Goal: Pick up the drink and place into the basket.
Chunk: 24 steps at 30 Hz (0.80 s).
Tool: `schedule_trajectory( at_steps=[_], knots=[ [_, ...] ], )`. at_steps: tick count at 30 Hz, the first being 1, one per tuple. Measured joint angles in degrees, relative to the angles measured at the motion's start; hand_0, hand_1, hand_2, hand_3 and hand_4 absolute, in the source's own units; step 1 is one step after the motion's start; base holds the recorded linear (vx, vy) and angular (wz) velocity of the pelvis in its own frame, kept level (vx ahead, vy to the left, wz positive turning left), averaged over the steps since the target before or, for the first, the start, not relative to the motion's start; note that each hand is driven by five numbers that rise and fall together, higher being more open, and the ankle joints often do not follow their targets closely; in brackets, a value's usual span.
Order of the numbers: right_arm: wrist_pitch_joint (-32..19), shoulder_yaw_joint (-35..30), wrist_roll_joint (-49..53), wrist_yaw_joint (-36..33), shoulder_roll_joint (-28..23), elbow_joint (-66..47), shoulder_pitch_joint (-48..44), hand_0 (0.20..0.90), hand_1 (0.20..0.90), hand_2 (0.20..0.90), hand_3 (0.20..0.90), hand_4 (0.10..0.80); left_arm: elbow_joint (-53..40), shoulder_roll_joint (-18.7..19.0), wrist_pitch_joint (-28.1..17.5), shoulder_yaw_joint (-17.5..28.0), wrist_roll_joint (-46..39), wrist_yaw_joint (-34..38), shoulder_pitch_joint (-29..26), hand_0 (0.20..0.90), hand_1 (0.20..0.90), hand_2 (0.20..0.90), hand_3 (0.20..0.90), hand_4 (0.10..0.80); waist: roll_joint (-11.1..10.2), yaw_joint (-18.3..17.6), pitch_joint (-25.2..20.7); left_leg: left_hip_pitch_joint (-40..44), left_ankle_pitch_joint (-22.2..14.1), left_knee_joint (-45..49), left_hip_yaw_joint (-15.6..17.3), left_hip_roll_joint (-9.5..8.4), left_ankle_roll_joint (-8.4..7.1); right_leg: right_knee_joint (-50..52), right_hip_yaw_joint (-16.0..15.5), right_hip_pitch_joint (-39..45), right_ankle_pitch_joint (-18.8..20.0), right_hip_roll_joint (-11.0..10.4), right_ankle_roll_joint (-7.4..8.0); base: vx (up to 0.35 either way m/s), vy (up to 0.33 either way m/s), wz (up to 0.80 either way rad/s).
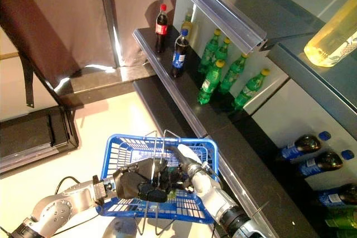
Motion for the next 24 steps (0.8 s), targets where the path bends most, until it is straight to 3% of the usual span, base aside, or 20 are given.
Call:
schedule_trajectory(
  at_steps=[10, 24],
  knots=[
    [-0.83, -5.48, 2.36, 0.06, -1.34, -8.52, 5.16, 0.900, 0.900, 0.900, 0.900, 0.800, 0.56, -2.08, -2.38, 5.81, 0.16, 3.47, 4.89, 0.300, 0.300, 0.300, 0.200, 0.100, 0.28, -2.23, 0.09, 1.11, -0.19, -0.53, 2.33, 0.34, 0.12, 0.69, 1.89, -0.86, 0.02, -0.40, 0.03, -0.013, 0.013, -0.11],
    [-7.47, -15.85, 4.02, -1.34, -1.89, -20.03, 12.53, 0.900, 0.900, 0.900, 0.900, 0.800, 5.96, -7.70, -12.51, 12.18, 0.16, 8.54, 9.93, 0.300, 0.300, 0.300, 0.200, 0.100, 1.03, -9.07, 0.33, 2.31, -0.81, -0.62, 8.64, 1.26, 0.87, 5.28, 5.20, -5.94, 0.06, -1.39, 0.04, -0.004, 0.028, -0.23]
  ],
)
